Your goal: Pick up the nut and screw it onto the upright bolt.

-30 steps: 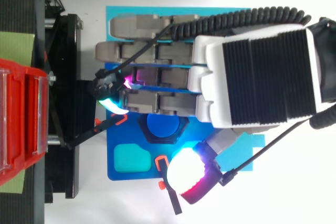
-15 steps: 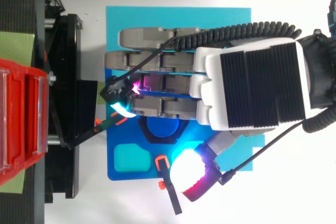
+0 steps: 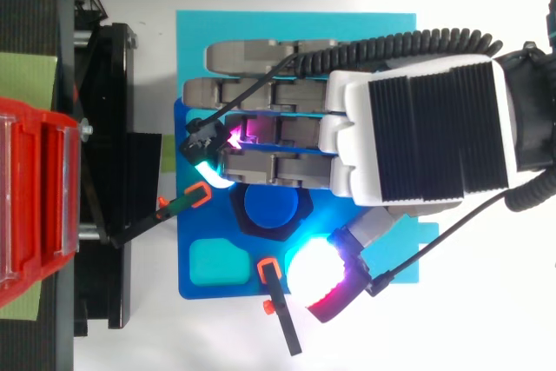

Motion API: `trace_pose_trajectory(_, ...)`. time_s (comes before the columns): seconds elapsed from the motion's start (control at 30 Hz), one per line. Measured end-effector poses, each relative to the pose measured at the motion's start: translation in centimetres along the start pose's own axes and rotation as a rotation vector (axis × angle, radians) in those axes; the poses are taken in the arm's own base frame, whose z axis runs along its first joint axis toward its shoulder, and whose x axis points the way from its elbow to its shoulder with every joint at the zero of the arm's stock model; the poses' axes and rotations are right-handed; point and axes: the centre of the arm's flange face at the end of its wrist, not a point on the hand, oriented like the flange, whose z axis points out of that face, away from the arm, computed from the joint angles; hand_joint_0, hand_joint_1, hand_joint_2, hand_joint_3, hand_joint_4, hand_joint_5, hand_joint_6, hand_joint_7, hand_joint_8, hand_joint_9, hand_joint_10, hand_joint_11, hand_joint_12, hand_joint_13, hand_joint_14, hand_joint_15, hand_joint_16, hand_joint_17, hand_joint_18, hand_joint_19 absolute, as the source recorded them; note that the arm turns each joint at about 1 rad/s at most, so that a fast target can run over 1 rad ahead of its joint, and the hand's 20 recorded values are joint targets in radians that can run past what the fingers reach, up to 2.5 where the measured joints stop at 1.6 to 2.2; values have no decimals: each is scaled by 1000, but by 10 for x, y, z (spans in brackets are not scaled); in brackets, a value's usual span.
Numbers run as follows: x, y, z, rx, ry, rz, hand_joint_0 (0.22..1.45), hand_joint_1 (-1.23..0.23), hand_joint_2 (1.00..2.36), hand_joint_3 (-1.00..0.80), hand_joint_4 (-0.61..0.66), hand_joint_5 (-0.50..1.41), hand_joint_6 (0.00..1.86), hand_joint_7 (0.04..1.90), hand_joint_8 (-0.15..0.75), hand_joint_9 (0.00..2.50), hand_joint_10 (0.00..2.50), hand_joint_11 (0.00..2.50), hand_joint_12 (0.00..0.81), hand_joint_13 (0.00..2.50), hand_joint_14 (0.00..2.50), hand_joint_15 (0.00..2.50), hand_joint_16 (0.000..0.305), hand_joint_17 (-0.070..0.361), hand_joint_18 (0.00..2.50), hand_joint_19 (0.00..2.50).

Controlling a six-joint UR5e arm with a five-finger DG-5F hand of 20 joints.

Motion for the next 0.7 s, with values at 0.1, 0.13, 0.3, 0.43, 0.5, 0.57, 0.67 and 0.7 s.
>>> trace_pose_trajectory(0.1,0,-1,0,1,-1,-2,499,-28,1000,-500,190,12,502,1380,250,612,0,0,329,338,0,0,37,84,0,0)
trace_pose_trajectory(0.13,0,-2,-1,0,-1,-3,500,-30,1000,-500,185,16,501,1388,252,633,0,0,328,359,0,0,37,84,0,0)
trace_pose_trajectory(0.3,0,-4,-2,2,1,-7,504,-43,1000,-500,161,32,525,1393,247,724,0,0,312,416,0,0,35,79,10,0)
trace_pose_trajectory(0.43,1,-7,-4,1,7,-6,510,-61,1000,-500,137,47,546,1386,249,852,0,0,290,519,0,0,32,73,117,0)
trace_pose_trajectory(0.5,1,-9,-5,0,8,-5,512,-64,1000,-500,135,51,550,1382,248,889,0,0,285,538,0,0,31,71,150,0)
trace_pose_trajectory(0.57,2,-12,-6,-2,9,-5,513,-68,1000,-500,132,56,551,1384,248,926,0,0,274,562,0,0,30,68,181,0)
trace_pose_trajectory(0.67,2,-14,-7,-5,8,-4,515,-77,1000,-500,127,60,555,1390,249,989,0,0,263,609,0,0,29,66,230,0)
trace_pose_trajectory(0.7,2,-15,-7,-5,8,-4,515,-78,1000,-500,124,61,555,1389,250,995,0,0,261,616,0,0,29,65,241,0)
